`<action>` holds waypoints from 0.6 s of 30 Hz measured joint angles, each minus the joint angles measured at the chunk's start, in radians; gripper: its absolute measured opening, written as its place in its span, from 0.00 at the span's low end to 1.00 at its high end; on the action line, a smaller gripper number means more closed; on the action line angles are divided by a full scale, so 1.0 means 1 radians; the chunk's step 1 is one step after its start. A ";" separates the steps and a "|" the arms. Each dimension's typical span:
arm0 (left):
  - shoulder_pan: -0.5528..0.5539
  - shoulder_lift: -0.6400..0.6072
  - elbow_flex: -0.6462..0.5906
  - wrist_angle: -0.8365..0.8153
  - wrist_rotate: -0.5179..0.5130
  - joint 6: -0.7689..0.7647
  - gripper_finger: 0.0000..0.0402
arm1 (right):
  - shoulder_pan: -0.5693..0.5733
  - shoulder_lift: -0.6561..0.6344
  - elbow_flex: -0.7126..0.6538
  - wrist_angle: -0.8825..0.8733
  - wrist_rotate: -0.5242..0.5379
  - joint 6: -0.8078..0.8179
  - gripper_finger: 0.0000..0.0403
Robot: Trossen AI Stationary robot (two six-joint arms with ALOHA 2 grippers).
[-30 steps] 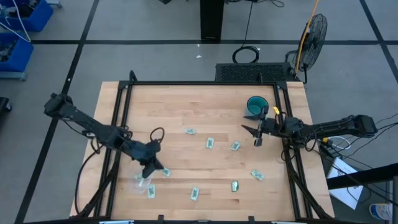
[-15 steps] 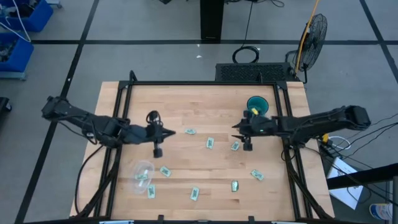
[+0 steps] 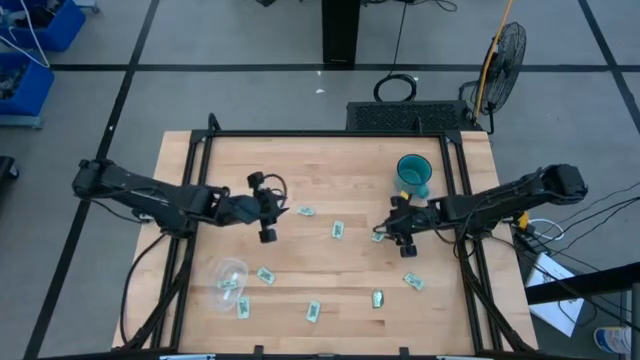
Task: Pick and place Stevia / Truvia into bins
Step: Put the white stevia packet into the transparent bin
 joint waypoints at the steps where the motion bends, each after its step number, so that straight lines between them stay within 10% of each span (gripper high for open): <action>1: 0.008 0.013 0.000 0.001 0.000 0.014 0.34 | 0.004 0.007 -0.022 0.046 -0.010 -0.014 0.45; 18: 0.085 0.056 0.000 0.137 0.005 0.066 0.34 | -0.048 0.162 -0.234 0.583 -0.021 -0.053 0.49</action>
